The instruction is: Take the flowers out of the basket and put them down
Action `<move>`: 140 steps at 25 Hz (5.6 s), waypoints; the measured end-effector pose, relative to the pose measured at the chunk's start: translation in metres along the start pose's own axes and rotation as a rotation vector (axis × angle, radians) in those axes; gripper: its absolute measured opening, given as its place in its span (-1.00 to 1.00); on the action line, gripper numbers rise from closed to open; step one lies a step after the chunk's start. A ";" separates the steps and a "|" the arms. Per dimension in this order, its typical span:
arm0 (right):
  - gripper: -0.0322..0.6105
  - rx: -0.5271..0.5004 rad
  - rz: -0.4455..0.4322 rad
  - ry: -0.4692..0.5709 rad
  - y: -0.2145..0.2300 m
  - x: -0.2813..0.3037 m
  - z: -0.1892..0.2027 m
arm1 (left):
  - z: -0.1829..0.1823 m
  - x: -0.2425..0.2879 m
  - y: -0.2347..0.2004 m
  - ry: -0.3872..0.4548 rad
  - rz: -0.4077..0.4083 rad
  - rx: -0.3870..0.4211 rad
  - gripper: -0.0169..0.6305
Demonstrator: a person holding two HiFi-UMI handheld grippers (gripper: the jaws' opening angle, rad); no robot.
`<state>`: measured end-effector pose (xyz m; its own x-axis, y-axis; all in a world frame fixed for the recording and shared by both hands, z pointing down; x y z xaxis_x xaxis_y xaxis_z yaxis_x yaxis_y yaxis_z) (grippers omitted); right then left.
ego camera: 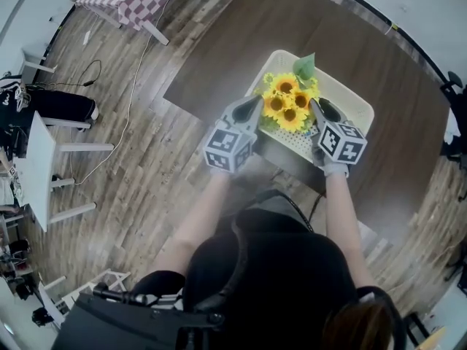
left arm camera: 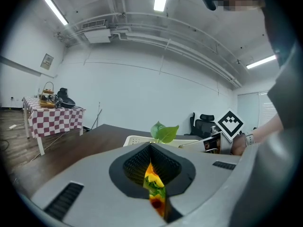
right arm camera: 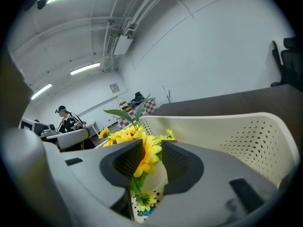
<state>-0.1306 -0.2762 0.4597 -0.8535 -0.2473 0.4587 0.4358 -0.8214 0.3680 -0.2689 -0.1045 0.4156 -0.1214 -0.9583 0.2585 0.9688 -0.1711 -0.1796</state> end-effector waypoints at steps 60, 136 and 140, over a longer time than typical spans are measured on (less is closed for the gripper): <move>-0.88 0.285 0.027 0.106 0.051 -0.015 -0.008 | 0.012 0.093 0.019 -0.415 0.271 -0.115 -0.39; -0.89 0.227 0.094 0.461 -0.051 -0.129 -0.045 | -0.064 0.023 0.070 -0.059 0.492 -0.063 -0.91; -0.89 0.229 0.114 0.497 -0.055 -0.137 -0.045 | -0.068 0.020 0.075 -0.029 0.519 -0.046 -0.91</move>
<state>-0.0502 -0.2206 0.3402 -0.8052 -0.5861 0.0902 0.5371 -0.6563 0.5299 -0.2137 -0.1525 0.3429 0.3790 -0.9131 0.1506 0.8891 0.3142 -0.3329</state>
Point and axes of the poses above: the fingertips, and each gripper's own axes: x forward along the fingers, y to its right, z out of its underside, the point moved 6 cm from there along -x, backward along the fingers, and after that the axes turned 1 degree about z, right-handed, at the moved point
